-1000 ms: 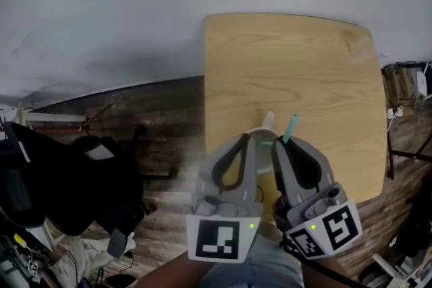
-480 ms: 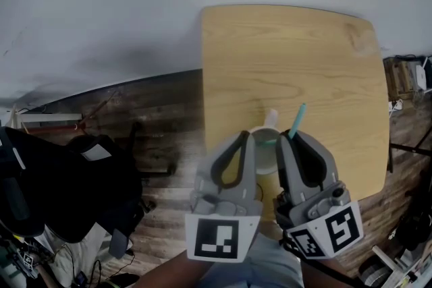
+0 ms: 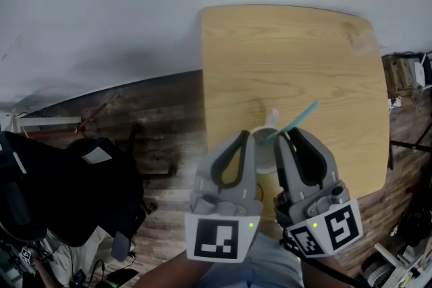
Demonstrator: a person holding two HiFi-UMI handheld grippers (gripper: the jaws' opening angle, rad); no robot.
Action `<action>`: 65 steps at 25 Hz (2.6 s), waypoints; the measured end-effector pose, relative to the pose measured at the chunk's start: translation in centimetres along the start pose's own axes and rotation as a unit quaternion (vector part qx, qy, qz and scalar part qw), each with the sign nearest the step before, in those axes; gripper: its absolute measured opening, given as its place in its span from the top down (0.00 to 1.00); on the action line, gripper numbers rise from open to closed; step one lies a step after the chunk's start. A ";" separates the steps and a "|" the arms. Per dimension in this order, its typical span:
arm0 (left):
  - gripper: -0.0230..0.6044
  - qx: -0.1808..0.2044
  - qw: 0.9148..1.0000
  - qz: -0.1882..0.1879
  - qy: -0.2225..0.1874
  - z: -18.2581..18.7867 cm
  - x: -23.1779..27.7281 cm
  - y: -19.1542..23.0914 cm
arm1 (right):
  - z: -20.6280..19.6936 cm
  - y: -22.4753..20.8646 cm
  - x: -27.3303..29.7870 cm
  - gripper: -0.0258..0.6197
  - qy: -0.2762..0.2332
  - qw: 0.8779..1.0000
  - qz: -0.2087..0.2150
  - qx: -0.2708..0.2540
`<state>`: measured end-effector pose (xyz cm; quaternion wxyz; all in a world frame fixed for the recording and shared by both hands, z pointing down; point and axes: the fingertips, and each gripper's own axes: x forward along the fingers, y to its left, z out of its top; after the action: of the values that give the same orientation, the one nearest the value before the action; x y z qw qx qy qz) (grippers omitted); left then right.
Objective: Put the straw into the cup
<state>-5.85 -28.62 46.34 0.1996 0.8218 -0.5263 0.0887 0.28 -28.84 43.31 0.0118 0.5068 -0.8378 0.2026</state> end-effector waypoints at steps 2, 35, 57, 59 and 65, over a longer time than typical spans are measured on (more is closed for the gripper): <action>0.94 -0.001 1.000 -0.001 -0.002 0.1 0.0 -0.1 | 0.0 0.0 -0.1 0.84 0.000 1.000 -0.003 -0.001; 0.94 0.060 0.989 0.002 -0.138 10.2 -7.4 -8.5 | 10.9 3.8 -8.6 0.95 -0.122 0.989 0.048 -0.069; 0.94 0.089 0.975 0.012 -0.204 14.8 -10.7 -12.0 | 15.5 5.9 -12.5 0.95 -0.174 0.975 0.075 -0.116; 0.94 0.090 0.975 0.012 -0.203 14.7 -10.6 -12.2 | 15.5 5.9 -12.6 0.95 -0.175 0.975 0.076 -0.115; 0.94 0.088 0.975 0.013 -0.204 14.6 -10.7 -12.0 | 15.3 6.0 -12.6 0.95 -0.177 0.975 0.076 -0.113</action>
<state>-0.57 -21.46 26.48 0.0138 0.8303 -0.5562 -0.0319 4.17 -21.13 24.42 -0.0949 0.4647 -0.8802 0.0139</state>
